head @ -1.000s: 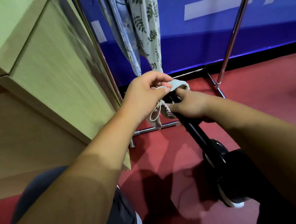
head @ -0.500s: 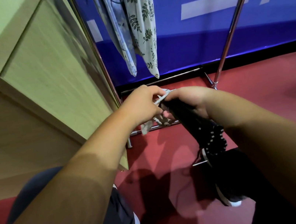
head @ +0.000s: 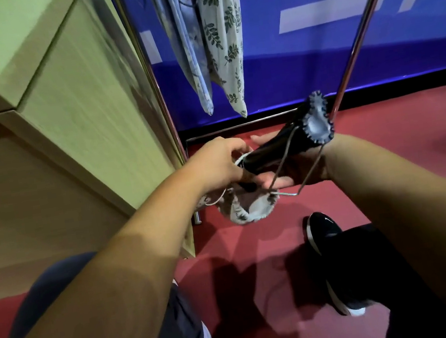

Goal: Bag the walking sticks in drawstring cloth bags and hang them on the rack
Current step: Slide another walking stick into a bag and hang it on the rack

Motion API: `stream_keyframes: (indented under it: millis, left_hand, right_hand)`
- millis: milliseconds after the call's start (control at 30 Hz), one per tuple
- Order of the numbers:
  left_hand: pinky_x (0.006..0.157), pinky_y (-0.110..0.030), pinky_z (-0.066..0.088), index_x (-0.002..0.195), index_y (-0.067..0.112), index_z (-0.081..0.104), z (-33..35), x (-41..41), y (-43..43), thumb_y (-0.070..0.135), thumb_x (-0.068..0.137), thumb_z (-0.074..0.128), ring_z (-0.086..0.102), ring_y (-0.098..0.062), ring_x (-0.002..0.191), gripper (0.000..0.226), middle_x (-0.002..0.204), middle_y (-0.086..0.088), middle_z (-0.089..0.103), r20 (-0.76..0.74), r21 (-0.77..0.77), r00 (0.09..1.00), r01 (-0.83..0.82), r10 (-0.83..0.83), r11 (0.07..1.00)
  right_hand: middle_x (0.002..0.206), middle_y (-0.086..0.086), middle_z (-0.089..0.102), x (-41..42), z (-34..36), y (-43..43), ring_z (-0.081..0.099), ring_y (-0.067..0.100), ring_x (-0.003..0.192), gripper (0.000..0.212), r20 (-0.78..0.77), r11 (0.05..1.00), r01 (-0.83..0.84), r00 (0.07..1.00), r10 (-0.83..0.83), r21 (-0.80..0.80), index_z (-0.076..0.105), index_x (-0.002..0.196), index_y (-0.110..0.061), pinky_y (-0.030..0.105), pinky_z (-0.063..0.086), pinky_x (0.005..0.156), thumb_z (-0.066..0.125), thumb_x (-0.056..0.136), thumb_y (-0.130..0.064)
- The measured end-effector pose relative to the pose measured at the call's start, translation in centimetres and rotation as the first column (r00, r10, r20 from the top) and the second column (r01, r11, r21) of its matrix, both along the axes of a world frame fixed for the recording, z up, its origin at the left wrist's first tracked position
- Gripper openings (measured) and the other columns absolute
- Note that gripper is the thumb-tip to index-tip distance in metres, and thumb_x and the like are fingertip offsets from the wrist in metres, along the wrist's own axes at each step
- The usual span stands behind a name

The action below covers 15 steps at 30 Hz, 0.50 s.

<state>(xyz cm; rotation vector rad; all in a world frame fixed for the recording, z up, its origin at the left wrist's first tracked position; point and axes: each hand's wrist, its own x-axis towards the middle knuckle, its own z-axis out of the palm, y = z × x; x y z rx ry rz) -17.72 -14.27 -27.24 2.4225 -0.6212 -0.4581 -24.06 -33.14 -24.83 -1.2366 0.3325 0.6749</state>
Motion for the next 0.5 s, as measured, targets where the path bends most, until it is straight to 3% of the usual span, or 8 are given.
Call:
stream_keyframes:
  millis: [67,133,200,333,433,500]
  left_hand:
    - [0.086,-0.037,0.056,0.087,0.042,0.066,0.0,0.0,-0.1,0.039,0.063,0.098,0.065,-0.017,0.093,0.04,0.098,0.008,0.061,0.04,-0.013,0.999,-0.001,0.001,1.0]
    - [0.087,-0.036,0.055,0.09,0.038,0.068,-0.1,0.1,-0.1,0.032,0.063,0.097,0.065,-0.019,0.097,0.039,0.104,0.003,0.063,0.072,-0.042,0.997,-0.036,0.039,0.998]
    - [0.088,-0.033,0.053,0.094,0.037,0.068,0.1,0.1,-0.3,0.024,0.066,0.094,0.064,-0.019,0.101,0.041,0.109,0.002,0.063,0.087,-0.077,0.995,-0.05,0.056,0.996]
    - [0.08,-0.028,0.048,0.107,0.035,0.071,0.4,0.0,-0.2,0.016,0.068,0.088,0.062,-0.019,0.098,0.047,0.111,-0.002,0.059,0.048,-0.09,0.999,-0.018,0.023,0.996]
    - [0.068,-0.025,0.048,0.098,0.042,0.072,1.0,0.2,0.3,0.016,0.065,0.075,0.065,-0.017,0.083,0.042,0.096,0.001,0.063,0.037,-0.154,0.998,-0.037,0.043,0.987]
    - [0.069,-0.027,0.053,0.09,0.046,0.072,1.4,0.5,0.6,0.009,0.067,0.071,0.07,-0.022,0.082,0.044,0.1,-0.003,0.067,-0.032,-0.246,0.988,-0.154,0.151,0.957]
  right_hand:
    - [0.081,0.001,0.075,0.7,-0.9,-0.2,0.064,0.017,0.075,0.016,-0.033,0.993,-0.051,0.998,0.047,-0.103,0.078,0.08,-0.018,0.03,0.062,0.06,0.07,0.09,-0.028]
    - [0.066,-0.004,0.07,1.5,-1.4,-0.1,0.062,0.008,0.056,0.033,-0.052,0.972,-0.014,0.999,0.001,-0.234,0.069,0.08,-0.019,0.021,0.055,0.05,0.055,0.107,-0.033]
    - [0.067,-0.004,0.062,1.6,-1.3,0.4,0.052,0.003,0.042,0.033,0.003,0.944,0.015,1.0,-0.015,-0.33,0.062,0.079,-0.02,0.014,0.045,0.041,0.05,0.108,-0.031]
    - [0.081,0.003,0.058,2.3,-1.8,0.9,0.046,0.012,0.056,0.025,0.186,0.851,0.092,0.983,0.006,-0.517,0.061,0.085,-0.023,0.02,0.04,0.05,0.056,0.106,-0.035]
    - [0.083,0.01,0.062,3.1,-2.3,0.6,0.063,0.025,0.066,0.029,0.237,0.64,0.135,0.969,0.076,-0.757,0.07,0.098,-0.008,0.03,0.052,0.048,0.057,0.107,-0.033]
    - [0.09,0.013,0.067,3.3,-2.8,0.6,0.071,0.033,0.079,0.025,0.173,0.578,0.066,0.976,0.132,-0.814,0.069,0.107,-0.002,0.037,0.064,0.061,0.063,0.101,-0.026]
